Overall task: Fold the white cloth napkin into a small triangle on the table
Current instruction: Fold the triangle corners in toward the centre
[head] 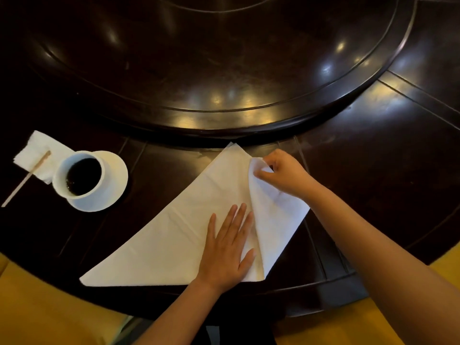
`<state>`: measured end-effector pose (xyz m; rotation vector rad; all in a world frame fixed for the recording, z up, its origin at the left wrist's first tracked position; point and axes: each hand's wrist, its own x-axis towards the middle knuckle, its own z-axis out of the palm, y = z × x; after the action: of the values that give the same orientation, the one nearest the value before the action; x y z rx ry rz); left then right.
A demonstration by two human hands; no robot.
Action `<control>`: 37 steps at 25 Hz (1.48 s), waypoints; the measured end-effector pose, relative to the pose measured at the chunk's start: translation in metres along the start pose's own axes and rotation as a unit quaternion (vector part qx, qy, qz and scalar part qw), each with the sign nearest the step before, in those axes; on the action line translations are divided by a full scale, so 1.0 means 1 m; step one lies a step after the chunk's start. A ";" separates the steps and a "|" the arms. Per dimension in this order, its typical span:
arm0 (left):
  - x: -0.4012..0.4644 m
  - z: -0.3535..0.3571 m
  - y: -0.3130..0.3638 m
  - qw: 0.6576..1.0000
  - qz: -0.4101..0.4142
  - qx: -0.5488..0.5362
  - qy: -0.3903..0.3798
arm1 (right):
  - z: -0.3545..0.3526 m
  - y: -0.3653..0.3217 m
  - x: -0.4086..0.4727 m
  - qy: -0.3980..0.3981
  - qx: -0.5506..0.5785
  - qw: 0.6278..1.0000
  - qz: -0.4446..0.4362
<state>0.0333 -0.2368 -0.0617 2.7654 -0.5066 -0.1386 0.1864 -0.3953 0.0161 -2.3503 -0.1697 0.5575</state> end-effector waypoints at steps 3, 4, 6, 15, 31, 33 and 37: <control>0.000 0.003 0.001 0.999 0.023 0.043 -0.018 | 0.014 0.002 0.025 -0.004 -0.002 0.999 0.040; 0.001 0.005 0.001 0.998 0.025 0.052 -0.024 | 0.018 0.003 0.030 0.016 -0.008 0.999 0.048; 0.001 0.007 0.001 0.997 0.025 0.062 -0.035 | 0.024 0.003 0.038 0.056 -0.013 0.997 0.055; 0.003 0.008 0.003 0.995 0.015 0.079 -0.065 | 0.044 0.023 0.015 0.137 -0.257 0.931 -0.219; -0.031 0.008 0.013 0.990 0.092 0.063 -0.087 | 0.058 0.034 -0.009 0.083 -0.317 0.934 -0.144; -0.031 0.007 0.014 0.991 0.088 0.055 -0.087 | 0.061 0.051 -0.054 0.077 -0.308 0.935 -0.161; -0.031 0.006 0.015 0.990 0.089 0.058 -0.098 | 0.070 0.085 -0.096 0.003 -0.352 0.923 -0.153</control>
<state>-0.0010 -0.2409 -0.0608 2.8165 -0.8339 -0.3502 0.0669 -0.4414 -0.0541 -2.9238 -0.8434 0.3660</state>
